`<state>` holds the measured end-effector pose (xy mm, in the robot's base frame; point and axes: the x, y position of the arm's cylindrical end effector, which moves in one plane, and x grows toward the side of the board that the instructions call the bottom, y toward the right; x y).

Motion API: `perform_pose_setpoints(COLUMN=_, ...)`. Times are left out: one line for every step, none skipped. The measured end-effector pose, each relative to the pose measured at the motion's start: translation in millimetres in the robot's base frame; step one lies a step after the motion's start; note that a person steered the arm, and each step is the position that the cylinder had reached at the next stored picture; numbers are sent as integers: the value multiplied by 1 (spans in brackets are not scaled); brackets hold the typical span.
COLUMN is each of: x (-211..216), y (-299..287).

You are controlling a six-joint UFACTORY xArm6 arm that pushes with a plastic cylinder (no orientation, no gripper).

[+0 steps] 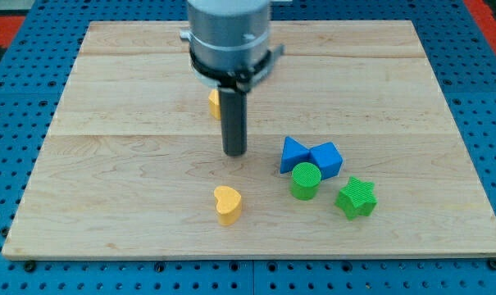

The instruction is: Place the hexagon diagonal top left to the heart

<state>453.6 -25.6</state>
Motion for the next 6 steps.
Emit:
perform_pose_setpoints(x=-39, y=43)
perform_pose_setpoints(x=-77, y=25)
perform_pose_setpoints(x=-81, y=-47)
perform_pose_setpoints(x=-73, y=-79)
perform_pose_setpoints(x=-76, y=-88)
perform_pose_setpoints(x=-25, y=-60)
